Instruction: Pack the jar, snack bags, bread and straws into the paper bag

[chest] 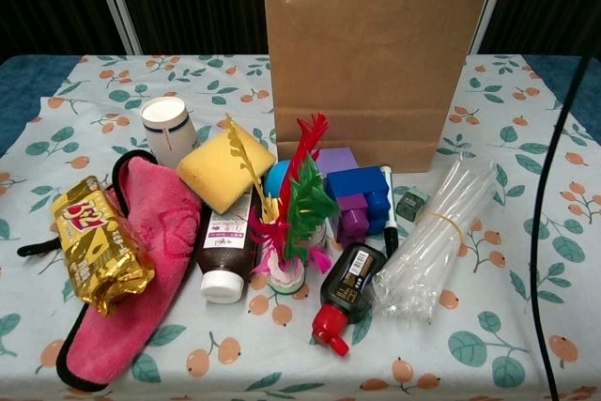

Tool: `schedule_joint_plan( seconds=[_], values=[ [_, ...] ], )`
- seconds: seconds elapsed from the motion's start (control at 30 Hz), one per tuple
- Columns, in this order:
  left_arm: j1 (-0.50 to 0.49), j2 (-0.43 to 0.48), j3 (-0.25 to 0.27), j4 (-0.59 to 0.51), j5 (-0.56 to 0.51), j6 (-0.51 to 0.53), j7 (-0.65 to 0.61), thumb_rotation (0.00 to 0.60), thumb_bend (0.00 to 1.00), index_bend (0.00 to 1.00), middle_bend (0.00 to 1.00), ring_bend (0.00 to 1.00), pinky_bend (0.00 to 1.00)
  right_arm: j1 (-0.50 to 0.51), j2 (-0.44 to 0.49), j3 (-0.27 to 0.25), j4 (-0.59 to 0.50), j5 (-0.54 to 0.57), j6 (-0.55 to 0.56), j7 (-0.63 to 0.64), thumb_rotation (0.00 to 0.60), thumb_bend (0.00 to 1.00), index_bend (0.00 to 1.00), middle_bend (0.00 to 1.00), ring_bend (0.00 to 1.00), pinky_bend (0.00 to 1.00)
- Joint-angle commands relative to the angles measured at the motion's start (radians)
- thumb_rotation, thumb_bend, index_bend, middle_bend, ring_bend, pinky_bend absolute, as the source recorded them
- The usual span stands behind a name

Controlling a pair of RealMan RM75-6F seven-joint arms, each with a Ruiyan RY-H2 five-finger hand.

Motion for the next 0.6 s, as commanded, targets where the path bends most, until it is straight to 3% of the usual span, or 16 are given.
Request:
schedule_joint_plan(
  seconds=[0.03, 0.23, 0.33, 0.47, 0.6],
  values=[
    [0.0, -0.002, 0.0, 0.004, -0.001, 0.0, -0.004, 0.6, 0.02, 0.08, 0.13, 0.03, 0.16, 0.017, -0.034, -0.02, 0.036, 0.0, 0.012, -0.02, 0.6, 0.21, 0.72, 0.59, 0.44, 0.22],
    [0.0, -0.005, 0.003, 0.017, 0.0, -0.003, -0.016, 0.6, 0.02, 0.08, 0.13, 0.03, 0.16, 0.011, -0.042, -0.045, 0.046, 0.013, 0.01, -0.023, 0.6, 0.18, 0.67, 0.55, 0.4, 0.19],
    [-0.001, -0.006, 0.002, 0.02, 0.0, -0.002, -0.021, 0.6, 0.02, 0.08, 0.13, 0.03, 0.16, 0.007, -0.025, -0.054, 0.031, 0.035, -0.007, -0.031, 0.6, 0.11, 0.58, 0.49, 0.32, 0.13],
    [0.0, -0.009, 0.003, 0.023, 0.002, -0.001, -0.021, 0.6, 0.02, 0.08, 0.13, 0.03, 0.16, 0.006, 0.007, -0.06, 0.004, 0.095, -0.039, -0.056, 0.6, 0.04, 0.38, 0.36, 0.17, 0.03],
    [0.0, -0.01, 0.003, 0.023, 0.002, 0.0, -0.02, 0.6, 0.02, 0.08, 0.13, 0.03, 0.16, 0.007, 0.021, -0.061, -0.012, 0.115, -0.043, -0.057, 0.6, 0.01, 0.29, 0.3, 0.12, 0.0]
  ],
)
